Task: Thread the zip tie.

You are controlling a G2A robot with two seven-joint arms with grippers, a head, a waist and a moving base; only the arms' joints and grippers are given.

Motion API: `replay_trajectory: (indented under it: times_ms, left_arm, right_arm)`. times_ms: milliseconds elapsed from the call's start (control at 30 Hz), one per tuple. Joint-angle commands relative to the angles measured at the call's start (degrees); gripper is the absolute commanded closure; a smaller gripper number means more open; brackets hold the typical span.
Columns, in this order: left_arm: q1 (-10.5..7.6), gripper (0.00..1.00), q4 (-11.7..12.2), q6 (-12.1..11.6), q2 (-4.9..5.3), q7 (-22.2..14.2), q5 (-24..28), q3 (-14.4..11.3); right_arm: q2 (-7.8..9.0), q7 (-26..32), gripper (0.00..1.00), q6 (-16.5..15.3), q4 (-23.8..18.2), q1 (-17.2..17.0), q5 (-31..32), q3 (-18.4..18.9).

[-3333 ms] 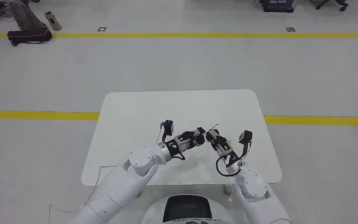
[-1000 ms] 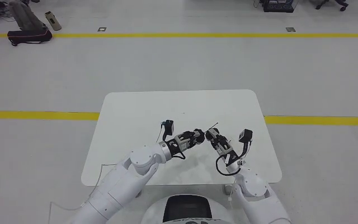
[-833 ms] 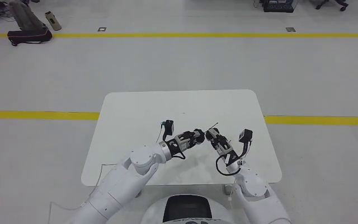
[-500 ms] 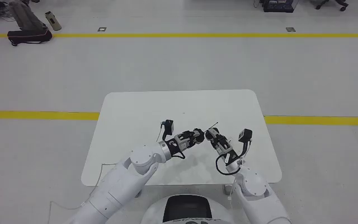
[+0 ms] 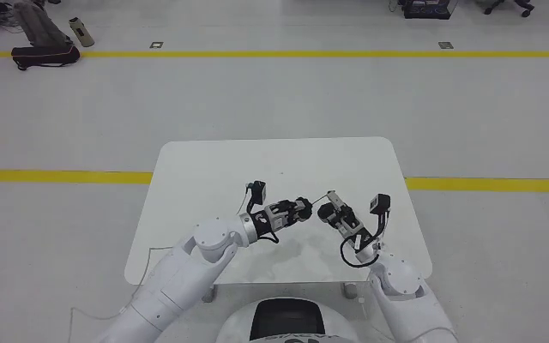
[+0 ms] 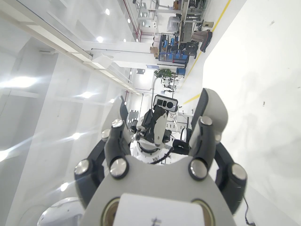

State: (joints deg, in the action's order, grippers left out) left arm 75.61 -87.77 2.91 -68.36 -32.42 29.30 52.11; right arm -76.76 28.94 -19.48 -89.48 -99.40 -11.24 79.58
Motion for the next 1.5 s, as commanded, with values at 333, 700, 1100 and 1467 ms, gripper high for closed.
replay_trajectory:
  times_ms: [333,700,1100,1467]
  left_arm:
    - [-0.91,1.0,-1.98,0.91,-0.09,-2.46,3.04,-0.62]
    - [-0.97,1.0,-2.24,1.65,0.34,-2.08,-0.39,-0.36]
    - [2.09,1.0,-5.96,5.66,3.02,-9.53,-3.14,5.67]
    - [3.65,1.0,-7.5,6.55,4.4,-15.22,-3.74,8.07]
  right_arm:
    - [0.31,3.54,0.0,0.0,0.14,0.54,0.46,0.39]
    - [0.87,8.93,0.0,0.72,2.01,1.4,-5.75,2.25]
    - [2.67,26.33,0.0,0.9,9.07,5.18,-14.82,6.19]
    - [3.34,34.06,0.0,2.09,12.02,7.3,-17.71,6.06]
